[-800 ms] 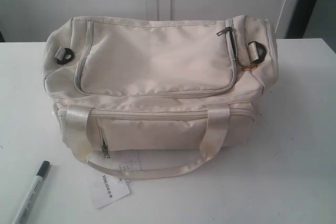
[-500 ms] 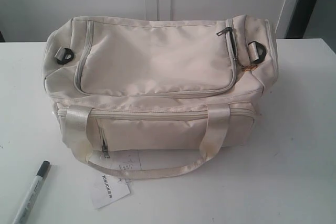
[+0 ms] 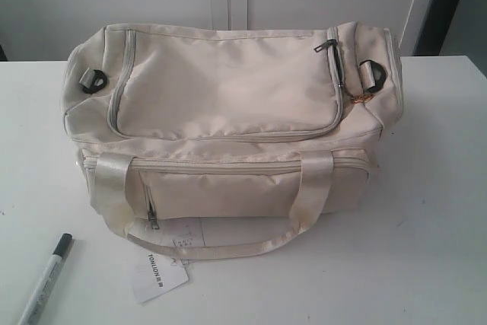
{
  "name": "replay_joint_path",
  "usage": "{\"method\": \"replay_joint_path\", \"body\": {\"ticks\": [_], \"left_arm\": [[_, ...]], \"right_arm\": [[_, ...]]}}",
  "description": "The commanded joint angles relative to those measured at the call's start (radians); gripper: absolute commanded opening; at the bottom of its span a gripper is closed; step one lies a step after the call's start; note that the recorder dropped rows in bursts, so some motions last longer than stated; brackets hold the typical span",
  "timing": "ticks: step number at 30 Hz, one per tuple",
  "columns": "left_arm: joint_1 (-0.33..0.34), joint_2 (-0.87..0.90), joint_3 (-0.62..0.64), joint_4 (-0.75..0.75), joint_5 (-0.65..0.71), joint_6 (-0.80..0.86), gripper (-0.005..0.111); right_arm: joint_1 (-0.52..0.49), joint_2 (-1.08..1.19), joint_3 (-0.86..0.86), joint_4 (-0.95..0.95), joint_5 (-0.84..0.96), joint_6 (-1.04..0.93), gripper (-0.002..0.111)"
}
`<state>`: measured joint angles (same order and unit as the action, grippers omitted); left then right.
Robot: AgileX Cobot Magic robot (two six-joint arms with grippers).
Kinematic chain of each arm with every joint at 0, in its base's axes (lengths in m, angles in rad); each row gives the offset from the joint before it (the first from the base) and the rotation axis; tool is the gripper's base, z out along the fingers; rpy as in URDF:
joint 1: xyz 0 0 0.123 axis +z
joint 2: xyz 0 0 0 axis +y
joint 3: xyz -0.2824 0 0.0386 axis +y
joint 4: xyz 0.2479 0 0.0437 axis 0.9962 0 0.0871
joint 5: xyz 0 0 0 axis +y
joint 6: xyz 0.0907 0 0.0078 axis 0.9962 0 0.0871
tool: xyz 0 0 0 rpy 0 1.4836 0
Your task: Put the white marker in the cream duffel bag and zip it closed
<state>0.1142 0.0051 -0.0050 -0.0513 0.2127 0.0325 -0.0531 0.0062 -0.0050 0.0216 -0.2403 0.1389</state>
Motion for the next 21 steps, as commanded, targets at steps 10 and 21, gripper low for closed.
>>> {"method": "replay_joint_path", "body": {"ticks": [10, 21], "left_arm": [[0.002, -0.005, 0.005, -0.008, -0.062, 0.001, 0.000], [0.002, -0.005, 0.005, -0.008, -0.062, 0.001, 0.000]], "right_arm": [[-0.007, 0.070, -0.083, 0.031, -0.149, 0.251, 0.000], [-0.007, 0.598, -0.391, 0.033, -0.373, 0.128, 0.000]]}}
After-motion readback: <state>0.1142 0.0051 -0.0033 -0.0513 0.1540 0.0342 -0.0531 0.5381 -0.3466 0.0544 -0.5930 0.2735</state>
